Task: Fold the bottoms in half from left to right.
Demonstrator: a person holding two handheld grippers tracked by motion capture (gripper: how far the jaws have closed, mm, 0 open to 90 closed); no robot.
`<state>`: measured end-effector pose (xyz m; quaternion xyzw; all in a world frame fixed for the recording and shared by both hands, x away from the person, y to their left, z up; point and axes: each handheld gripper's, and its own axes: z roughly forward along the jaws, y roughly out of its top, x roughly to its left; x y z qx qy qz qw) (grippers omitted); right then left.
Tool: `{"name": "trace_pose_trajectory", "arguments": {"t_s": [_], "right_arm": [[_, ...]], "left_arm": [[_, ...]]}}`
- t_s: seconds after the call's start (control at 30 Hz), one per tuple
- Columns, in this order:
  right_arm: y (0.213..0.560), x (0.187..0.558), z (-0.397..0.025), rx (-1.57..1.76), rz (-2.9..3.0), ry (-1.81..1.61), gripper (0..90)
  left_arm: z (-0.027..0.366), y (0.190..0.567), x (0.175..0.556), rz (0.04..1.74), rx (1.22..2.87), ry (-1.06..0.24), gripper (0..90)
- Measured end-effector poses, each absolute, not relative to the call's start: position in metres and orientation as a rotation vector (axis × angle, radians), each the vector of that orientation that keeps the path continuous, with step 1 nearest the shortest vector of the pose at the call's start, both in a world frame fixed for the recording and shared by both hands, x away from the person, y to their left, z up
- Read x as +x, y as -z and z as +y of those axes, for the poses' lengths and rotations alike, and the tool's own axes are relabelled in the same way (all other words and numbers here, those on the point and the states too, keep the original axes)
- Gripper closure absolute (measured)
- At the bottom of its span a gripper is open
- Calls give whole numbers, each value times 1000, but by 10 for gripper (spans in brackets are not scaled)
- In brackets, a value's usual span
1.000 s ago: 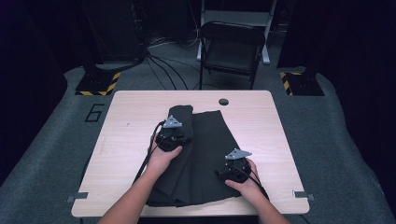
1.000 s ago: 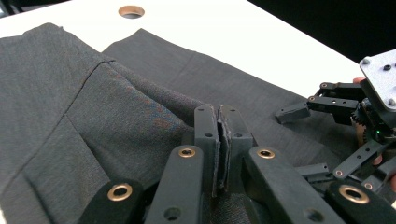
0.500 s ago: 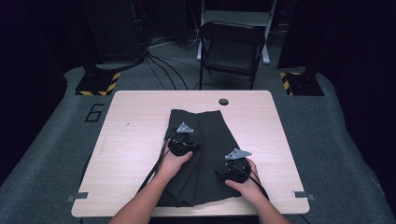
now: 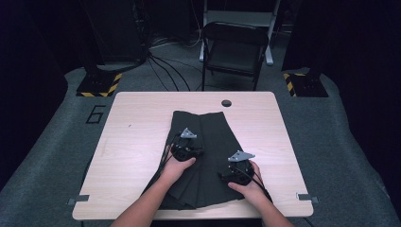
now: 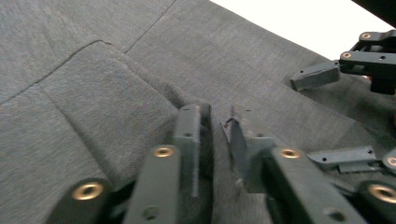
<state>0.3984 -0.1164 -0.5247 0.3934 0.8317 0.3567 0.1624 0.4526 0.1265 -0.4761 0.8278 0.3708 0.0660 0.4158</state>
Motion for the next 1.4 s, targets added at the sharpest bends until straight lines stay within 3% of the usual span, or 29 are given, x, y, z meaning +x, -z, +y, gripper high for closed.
{"name": "trace_pose_trajectory", "arguments": {"t_s": [0.27,0.6,0.83,1.13,1.2,1.27,1.4], "right_arm": [[525,398,-116,1119,2372,-1018,189],[525,398,-116,1125,2372,-1017,189],[525,398,-116,1128,2373,-1016,190],[525,398,-116,1123,2372,-1017,192],[524,399,-116,1115,2375,-1022,222],[520,399,-117,1114,2385,-1014,316],[516,399,-119,1105,2394,-1005,336]], "left_arm": [[163,458,441,923,2073,-261,537],[211,464,420,938,2078,-301,525],[210,495,416,960,2104,-228,512],[199,501,408,924,2104,-126,517],[193,497,405,899,2111,-119,517],[186,494,403,878,2113,-108,514],[170,486,399,828,2120,-88,506]]}}
